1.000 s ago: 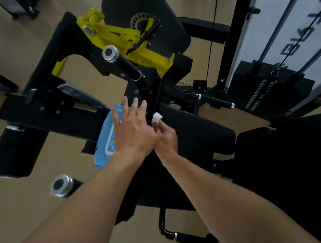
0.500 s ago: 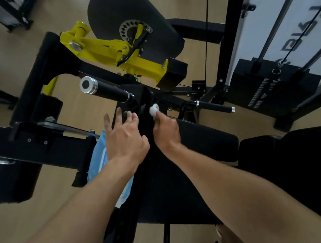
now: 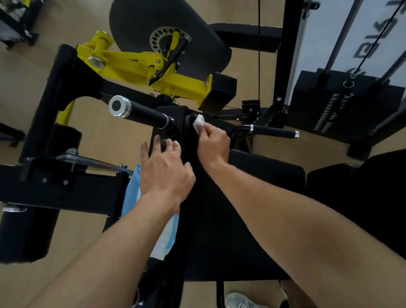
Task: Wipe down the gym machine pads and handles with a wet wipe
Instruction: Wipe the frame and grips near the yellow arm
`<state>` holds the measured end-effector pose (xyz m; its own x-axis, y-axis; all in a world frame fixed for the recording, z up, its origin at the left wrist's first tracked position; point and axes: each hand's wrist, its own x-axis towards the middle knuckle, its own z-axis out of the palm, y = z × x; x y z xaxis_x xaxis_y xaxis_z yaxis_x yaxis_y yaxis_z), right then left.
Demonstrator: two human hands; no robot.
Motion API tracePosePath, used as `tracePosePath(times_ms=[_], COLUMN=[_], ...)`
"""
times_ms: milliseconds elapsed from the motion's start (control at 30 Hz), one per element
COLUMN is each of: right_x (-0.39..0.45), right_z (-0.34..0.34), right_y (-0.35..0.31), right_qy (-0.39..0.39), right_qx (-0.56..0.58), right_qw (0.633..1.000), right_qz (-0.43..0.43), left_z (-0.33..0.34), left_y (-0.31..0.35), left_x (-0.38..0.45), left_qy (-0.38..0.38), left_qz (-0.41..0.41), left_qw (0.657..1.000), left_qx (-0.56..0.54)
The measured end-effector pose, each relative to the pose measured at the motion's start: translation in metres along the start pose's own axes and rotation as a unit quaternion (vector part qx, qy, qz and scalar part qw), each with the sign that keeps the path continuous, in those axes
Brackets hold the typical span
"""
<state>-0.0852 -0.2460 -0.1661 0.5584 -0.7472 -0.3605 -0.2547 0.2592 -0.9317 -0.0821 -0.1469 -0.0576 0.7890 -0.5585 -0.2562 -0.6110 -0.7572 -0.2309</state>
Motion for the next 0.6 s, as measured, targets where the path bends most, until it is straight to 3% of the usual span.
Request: tracePosePath(times_ms=[200, 400, 600], right_x=[-0.07, -0.009, 0.017], right_z=[-0.006, 0.005, -0.008], right_y=[0.041, 0.007, -0.007], right_qy=[-0.049, -0.023, -0.05], right_qx=[-0.043, -0.102, -0.214], right_qw=[0.998, 0.994, 0.974], right_qz=[-0.013, -0.006, -0.051], left_z=[0.0, 0.001, 0.004], left_y=[-0.001, 0.0, 0.0], left_x=[0.001, 0.006, 0.002], left_qy=[0.002, 0.006, -0.005], left_qz=[0.01, 0.009, -0.002], left_qw=[1.0, 1.0, 1.0], left_qx=[-0.004, 0.028, 0.025])
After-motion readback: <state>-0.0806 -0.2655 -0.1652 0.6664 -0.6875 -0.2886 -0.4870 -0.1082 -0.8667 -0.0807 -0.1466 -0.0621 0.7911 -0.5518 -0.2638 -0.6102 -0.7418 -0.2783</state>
